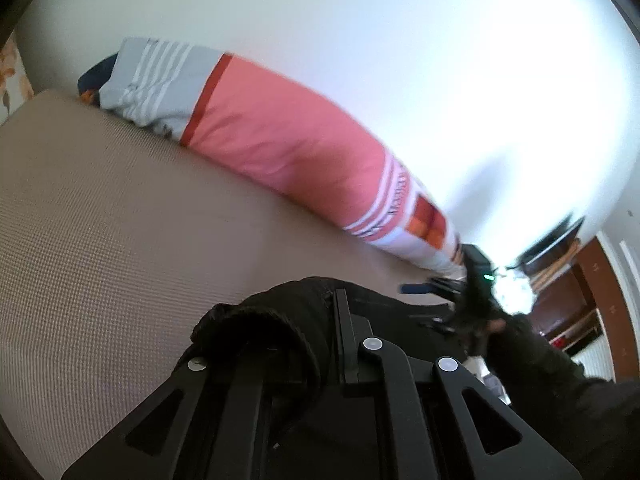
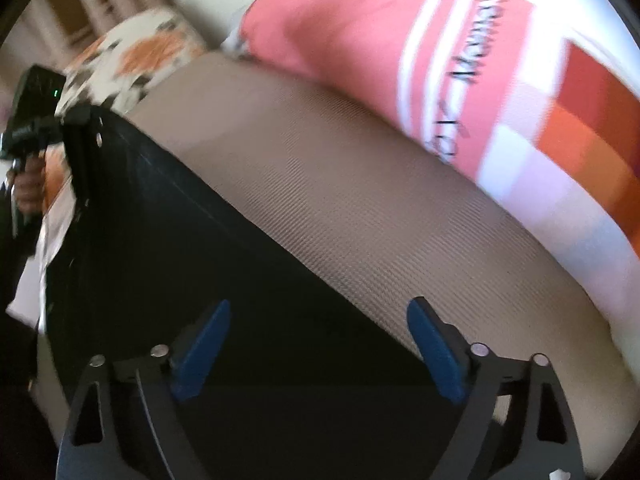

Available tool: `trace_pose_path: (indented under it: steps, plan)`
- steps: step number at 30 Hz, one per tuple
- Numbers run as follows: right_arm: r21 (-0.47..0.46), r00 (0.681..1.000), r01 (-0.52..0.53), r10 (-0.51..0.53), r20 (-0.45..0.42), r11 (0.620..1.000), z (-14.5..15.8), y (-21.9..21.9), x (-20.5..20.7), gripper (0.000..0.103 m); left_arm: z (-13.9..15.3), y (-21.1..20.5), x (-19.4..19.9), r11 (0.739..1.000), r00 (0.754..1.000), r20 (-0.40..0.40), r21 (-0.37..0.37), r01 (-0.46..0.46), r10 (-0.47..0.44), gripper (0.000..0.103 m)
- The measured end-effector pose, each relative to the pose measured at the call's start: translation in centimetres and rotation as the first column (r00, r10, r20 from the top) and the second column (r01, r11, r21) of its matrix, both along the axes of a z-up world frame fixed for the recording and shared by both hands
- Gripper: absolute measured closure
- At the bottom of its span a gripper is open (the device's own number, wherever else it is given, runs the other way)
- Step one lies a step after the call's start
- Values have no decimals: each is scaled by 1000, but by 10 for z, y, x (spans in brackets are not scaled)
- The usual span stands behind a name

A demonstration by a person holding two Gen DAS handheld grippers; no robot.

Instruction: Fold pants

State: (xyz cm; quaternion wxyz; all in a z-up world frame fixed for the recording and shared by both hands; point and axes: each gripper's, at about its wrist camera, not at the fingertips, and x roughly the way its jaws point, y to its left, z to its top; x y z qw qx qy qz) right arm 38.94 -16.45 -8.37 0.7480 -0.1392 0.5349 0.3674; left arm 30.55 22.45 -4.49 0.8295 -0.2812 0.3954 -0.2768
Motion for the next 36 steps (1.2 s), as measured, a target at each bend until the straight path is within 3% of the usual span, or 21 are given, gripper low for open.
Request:
trace_pose_path:
  steps: [4, 8, 15, 18, 19, 25, 30, 36]
  plan:
    - [-15, 990, -123, 122, -68, 992, -8, 2, 13, 33, 11, 7, -13, 1000, 999, 35, 6, -17, 17, 94]
    - [-60, 969, -219, 210, -128, 974, -15, -2, 19, 48, 15, 4, -17, 999, 1000, 19, 22, -25, 25, 94]
    - [-113, 963, -229, 208, -174, 967, -28, -26, 22, 60, 12, -2, -16, 998, 999, 9, 59, -38, 37, 94]
    - [-127, 964, -235, 214, -160, 964, -31, -22, 16, 84, 12, -4, -16, 996, 999, 5, 76, -40, 40, 94]
    - [-150, 968, -235, 217, -126, 960, -31, -20, 11, 91, 12, -6, -16, 995, 999, 5, 87, -40, 40, 94]
    - [-228, 985, -106, 134, 112, 968, -5, -9, -35, 96, 11, -8, -15, 989, 998, -1, 132, -62, 63, 94]
    - [-256, 943, 55, 34, 331, 965, 43, -13, -101, 96, 24, -5, -32, 988, 999, 19, 149, -47, 45, 94]
    - [-242, 912, 134, -25, 409, 961, 89, -36, -181, 96, 44, -1, -88, 985, 999, 47, 170, 18, -27, 93]
